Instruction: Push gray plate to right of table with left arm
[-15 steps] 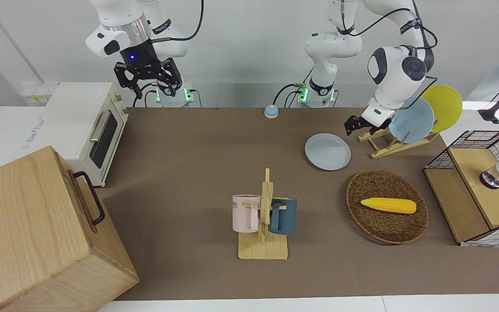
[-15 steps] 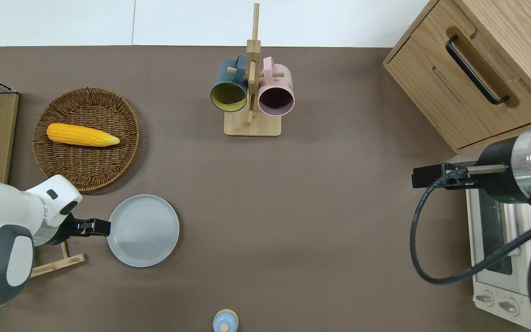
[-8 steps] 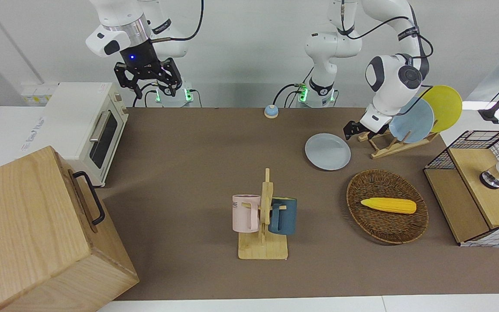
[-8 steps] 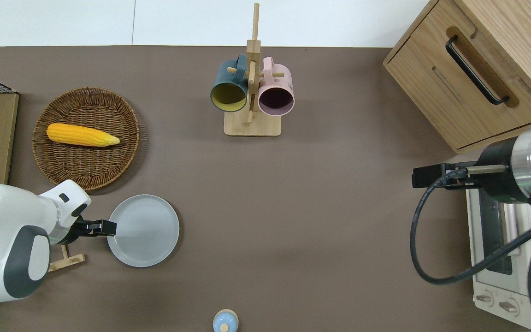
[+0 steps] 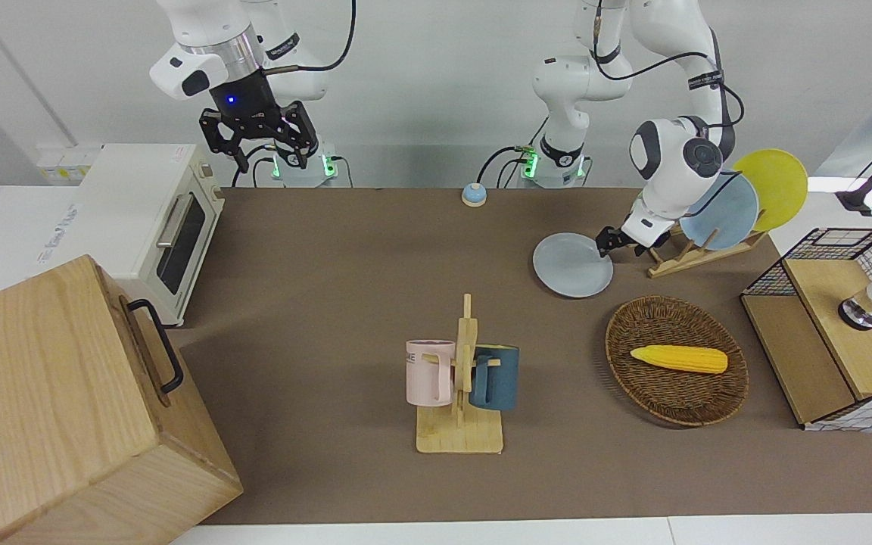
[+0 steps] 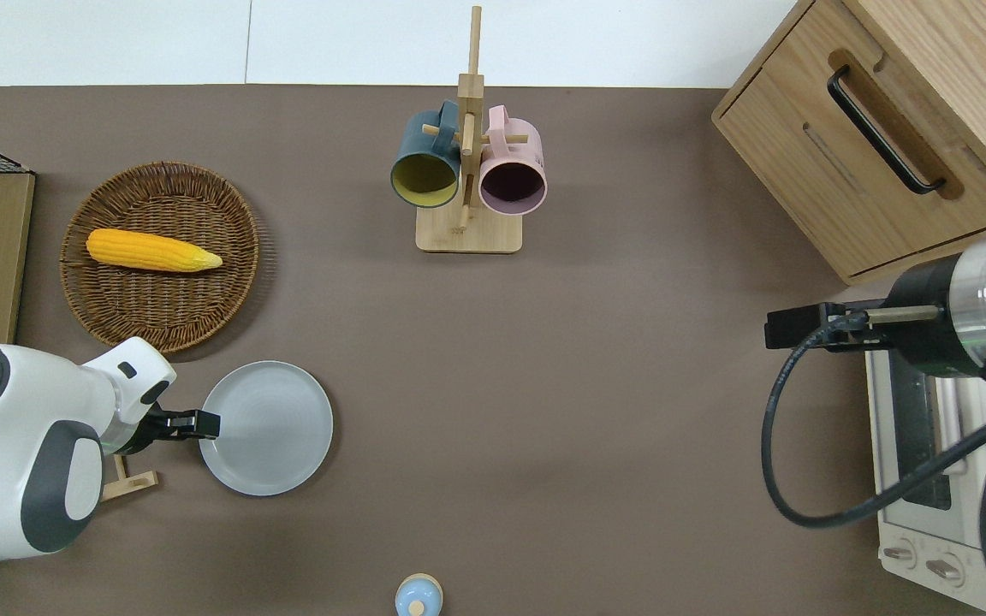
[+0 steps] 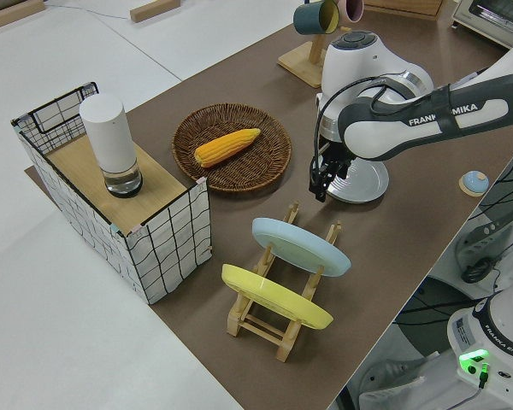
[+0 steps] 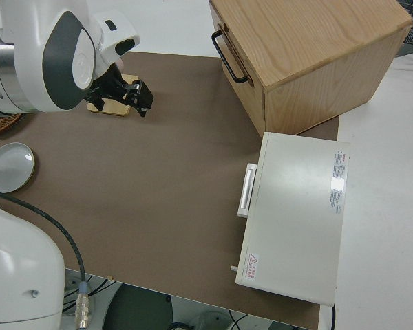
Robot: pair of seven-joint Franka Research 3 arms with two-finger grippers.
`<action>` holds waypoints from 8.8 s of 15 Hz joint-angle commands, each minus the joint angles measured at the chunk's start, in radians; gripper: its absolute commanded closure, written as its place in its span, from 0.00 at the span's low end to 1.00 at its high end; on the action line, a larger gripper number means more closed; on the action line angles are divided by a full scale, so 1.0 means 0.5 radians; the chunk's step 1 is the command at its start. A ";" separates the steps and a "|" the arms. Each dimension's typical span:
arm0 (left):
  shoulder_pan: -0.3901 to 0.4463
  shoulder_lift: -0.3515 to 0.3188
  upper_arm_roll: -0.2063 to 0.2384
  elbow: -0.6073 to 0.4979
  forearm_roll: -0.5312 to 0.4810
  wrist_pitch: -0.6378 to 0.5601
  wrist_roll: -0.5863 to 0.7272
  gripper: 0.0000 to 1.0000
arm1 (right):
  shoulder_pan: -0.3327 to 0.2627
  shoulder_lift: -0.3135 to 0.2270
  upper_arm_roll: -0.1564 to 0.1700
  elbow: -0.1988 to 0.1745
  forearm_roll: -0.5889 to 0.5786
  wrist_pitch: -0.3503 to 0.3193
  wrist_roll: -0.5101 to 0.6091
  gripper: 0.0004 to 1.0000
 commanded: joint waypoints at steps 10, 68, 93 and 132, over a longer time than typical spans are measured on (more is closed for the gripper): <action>0.010 0.080 -0.007 -0.053 -0.028 0.114 0.032 0.26 | -0.013 0.013 0.008 0.029 0.032 -0.011 0.004 0.00; -1.036 0.291 -0.433 0.088 -0.414 0.660 -1.713 1.00 | -0.013 0.013 0.008 0.029 0.032 -0.011 0.004 0.00; -1.174 0.638 -0.658 0.413 -0.356 0.890 -2.146 0.49 | -0.013 0.013 0.005 0.029 0.032 -0.011 0.004 0.00; 0.041 -0.304 -0.201 0.750 -0.092 -0.787 -0.146 0.01 | -0.013 0.013 0.005 0.029 0.032 -0.011 0.004 0.00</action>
